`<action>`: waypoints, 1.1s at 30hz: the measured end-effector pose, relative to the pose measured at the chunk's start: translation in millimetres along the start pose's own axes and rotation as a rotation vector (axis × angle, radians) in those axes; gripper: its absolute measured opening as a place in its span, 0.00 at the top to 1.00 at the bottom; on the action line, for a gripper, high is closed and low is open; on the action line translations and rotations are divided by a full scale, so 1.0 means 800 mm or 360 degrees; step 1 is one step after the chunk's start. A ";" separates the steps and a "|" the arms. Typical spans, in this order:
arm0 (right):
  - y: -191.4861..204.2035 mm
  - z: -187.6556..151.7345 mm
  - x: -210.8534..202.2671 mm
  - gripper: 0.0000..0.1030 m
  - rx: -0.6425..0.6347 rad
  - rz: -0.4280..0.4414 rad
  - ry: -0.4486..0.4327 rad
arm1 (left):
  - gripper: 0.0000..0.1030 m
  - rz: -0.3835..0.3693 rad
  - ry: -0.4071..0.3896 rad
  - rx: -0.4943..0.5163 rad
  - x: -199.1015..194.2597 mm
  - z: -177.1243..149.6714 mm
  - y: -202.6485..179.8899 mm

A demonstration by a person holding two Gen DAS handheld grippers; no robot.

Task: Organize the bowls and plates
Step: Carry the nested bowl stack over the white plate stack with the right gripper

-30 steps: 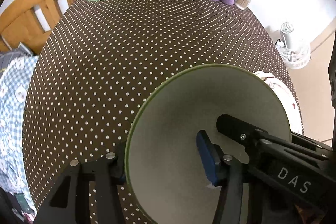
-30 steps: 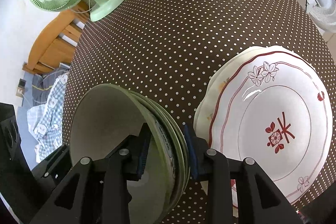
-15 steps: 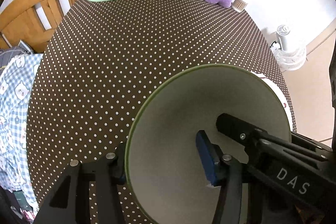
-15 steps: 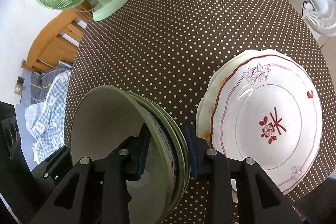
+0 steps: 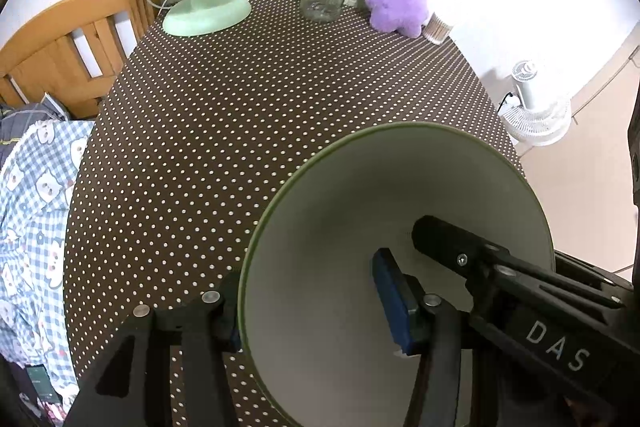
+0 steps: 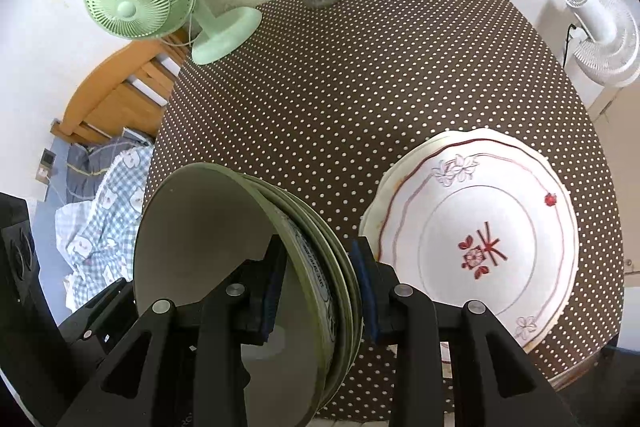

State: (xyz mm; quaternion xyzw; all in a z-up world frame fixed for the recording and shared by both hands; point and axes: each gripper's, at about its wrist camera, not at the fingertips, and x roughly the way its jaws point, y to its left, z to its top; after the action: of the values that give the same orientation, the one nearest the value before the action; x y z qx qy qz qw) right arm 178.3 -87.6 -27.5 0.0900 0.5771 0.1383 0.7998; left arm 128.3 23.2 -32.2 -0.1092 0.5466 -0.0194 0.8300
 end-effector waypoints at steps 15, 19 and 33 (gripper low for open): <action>-0.050 0.003 -0.056 0.65 -0.0029 0.0018 -0.0096 | 0.49 0.0024 -0.0093 0.0005 -0.013 0.005 -0.066; -0.064 0.004 -0.063 0.65 -0.0027 0.0024 -0.0107 | 0.49 0.0027 -0.0104 0.0012 -0.013 0.004 -0.081; -0.123 0.013 -0.074 0.65 0.0006 0.0012 -0.0084 | 0.49 0.0020 -0.0063 0.0021 0.016 0.012 -0.139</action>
State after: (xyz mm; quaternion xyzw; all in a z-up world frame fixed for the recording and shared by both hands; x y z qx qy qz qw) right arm 182.4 -199.5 -0.6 0.0973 0.5558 0.1378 0.8140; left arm 152.0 -85.9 -17.2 -0.1007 0.5305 -0.0158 0.8415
